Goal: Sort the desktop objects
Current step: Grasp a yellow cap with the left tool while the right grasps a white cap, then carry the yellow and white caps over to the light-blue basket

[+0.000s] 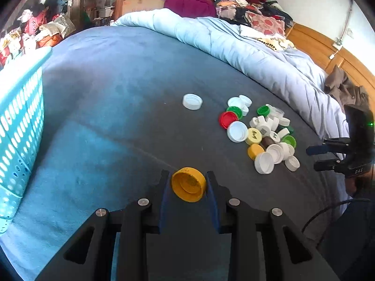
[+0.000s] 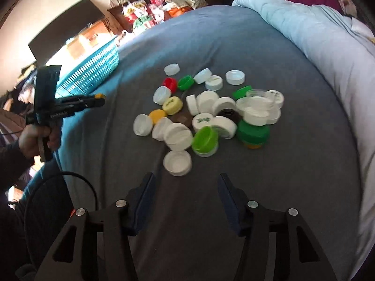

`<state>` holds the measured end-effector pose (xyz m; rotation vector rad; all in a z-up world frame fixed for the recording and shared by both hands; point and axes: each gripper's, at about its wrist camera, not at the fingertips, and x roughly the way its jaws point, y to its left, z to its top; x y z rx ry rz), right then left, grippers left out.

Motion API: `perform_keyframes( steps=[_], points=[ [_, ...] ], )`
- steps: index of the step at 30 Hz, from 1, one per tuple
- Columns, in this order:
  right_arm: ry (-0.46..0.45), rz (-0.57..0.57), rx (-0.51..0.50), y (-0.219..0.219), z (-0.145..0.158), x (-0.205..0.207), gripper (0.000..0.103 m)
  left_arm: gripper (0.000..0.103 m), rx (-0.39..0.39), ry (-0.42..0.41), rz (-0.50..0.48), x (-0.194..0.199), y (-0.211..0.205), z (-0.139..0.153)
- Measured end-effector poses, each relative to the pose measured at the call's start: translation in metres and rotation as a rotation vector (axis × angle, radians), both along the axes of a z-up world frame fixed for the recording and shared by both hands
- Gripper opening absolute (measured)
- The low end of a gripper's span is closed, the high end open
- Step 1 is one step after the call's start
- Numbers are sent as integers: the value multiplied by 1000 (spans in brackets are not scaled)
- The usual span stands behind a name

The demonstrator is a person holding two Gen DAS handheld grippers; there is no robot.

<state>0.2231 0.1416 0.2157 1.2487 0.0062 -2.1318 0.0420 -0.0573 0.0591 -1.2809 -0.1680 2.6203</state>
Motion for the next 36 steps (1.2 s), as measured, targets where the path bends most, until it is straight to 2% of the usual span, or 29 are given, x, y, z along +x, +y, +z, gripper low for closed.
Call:
perform_keyframes(
  steps=[2,7,8,9,10,13,18,23,26,32,36],
  points=[
    [17,26,-11,-9,1,-1,60,30,-2,4,-7,1,4,3],
    [4,111,65,-43,-13,-16,60,30,-9,4,-19,0,14,6],
    [6,129,88,-51,-17,-18,58,30,-14,4,-20,-2,17,6],
    [12,150,118,-57,-21,-17,49,30,-20,4,-21,-2,19,7],
    [29,158,161,-60,-23,-16,32,30,-27,8,-21,-1,20,9],
    [52,137,163,-51,-11,-18,32,30,-47,15,-13,-1,25,11],
    [110,70,151,-41,23,-18,32,30,-74,6,9,-2,30,13],
    [160,-52,162,-50,57,-30,32,30,-111,10,38,-4,35,25],
    [198,-106,183,-51,83,-32,32,30,-141,45,64,-5,35,44],
    [234,-268,92,-57,131,-27,32,30,-188,136,125,-5,38,89],
    [264,-363,20,-70,145,-14,32,30,-218,196,146,-1,46,118]
  ],
)
